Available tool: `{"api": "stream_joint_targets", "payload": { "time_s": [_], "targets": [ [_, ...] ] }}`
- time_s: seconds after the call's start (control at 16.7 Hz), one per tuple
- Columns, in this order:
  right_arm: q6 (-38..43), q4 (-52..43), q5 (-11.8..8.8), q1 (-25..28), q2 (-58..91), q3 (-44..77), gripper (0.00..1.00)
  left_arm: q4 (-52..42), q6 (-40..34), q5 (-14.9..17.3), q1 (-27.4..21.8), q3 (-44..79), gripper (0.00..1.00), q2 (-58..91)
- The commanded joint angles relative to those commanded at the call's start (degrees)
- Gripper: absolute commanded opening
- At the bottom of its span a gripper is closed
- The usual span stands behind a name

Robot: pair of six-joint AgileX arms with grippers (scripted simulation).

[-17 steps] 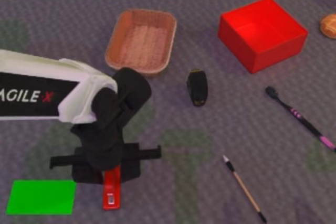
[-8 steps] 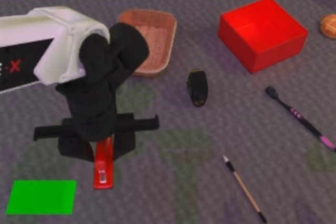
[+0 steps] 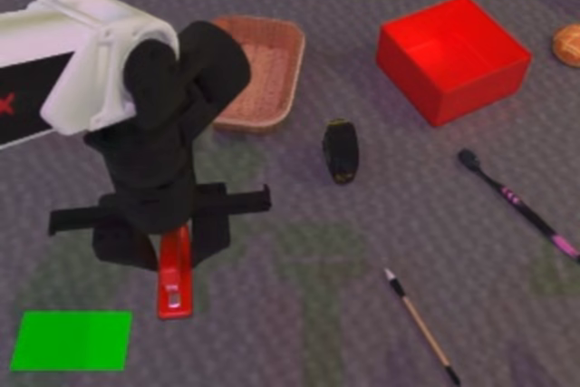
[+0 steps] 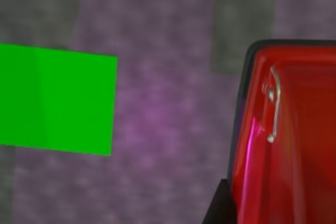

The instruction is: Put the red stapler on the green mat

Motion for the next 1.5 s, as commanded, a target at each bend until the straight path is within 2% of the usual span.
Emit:
{"api": "stream_joint_targets", "payload": {
  "time_s": [0.18,0.3,0.72,0.9,1.08,1.5],
  "targets": [
    [0.00,0.00,0.00,0.00,0.00,0.00,1.00,-0.74,-5.67,0.01,2.30,-0.74,0.00,-1.07],
    [0.00,0.00,0.00,0.00,0.00,0.00,1.00,-1.36,-12.53,0.04,4.92,-1.88,0.00,-2.52],
    [0.00,0.00,0.00,0.00,0.00,0.00,1.00,-3.32,-45.69,0.28,16.79,-8.41,0.00,-10.24],
    [0.00,0.00,0.00,0.00,0.00,0.00,1.00,-3.50,-56.10,0.45,21.26,-11.05,0.00,-13.78],
    [0.00,0.00,0.00,0.00,0.00,0.00,1.00,-3.27,-61.08,0.59,23.89,-12.71,0.00,-16.23],
    [0.00,0.00,0.00,0.00,0.00,0.00,1.00,-2.34,-61.35,0.55,23.87,-13.34,0.00,-15.92]
  ]
}}
